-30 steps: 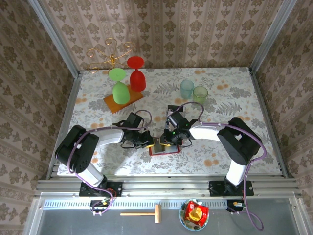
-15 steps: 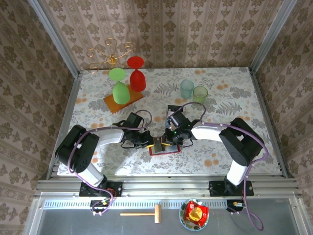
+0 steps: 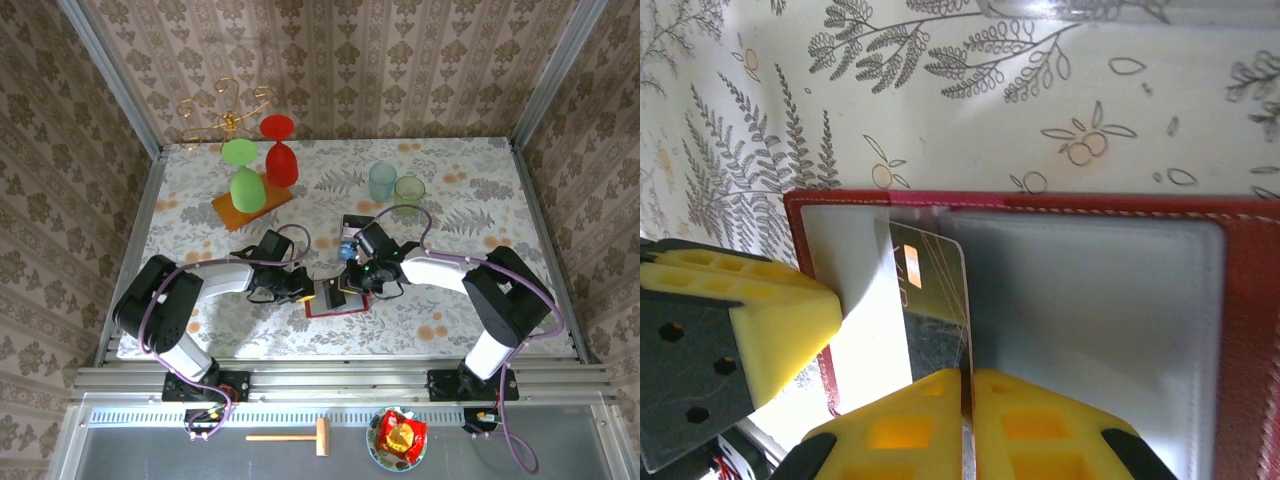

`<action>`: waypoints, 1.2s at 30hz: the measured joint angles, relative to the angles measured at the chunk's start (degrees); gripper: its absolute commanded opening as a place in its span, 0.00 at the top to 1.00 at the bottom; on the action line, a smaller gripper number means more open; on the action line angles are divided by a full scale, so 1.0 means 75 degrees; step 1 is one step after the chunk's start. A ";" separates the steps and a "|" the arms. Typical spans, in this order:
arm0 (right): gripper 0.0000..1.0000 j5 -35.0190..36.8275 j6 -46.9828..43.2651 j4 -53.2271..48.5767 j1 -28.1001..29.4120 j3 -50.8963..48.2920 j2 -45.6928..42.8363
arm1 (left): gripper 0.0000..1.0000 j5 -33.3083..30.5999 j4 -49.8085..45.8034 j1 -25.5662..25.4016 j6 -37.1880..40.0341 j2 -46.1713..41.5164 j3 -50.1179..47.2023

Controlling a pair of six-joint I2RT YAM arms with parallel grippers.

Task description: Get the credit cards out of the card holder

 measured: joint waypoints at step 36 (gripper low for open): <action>0.91 0.0711 -0.0533 -0.1052 0.0137 0.0271 -0.0548 | 0.90 0.0058 0.0023 0.0000 0.0000 0.0032 0.0006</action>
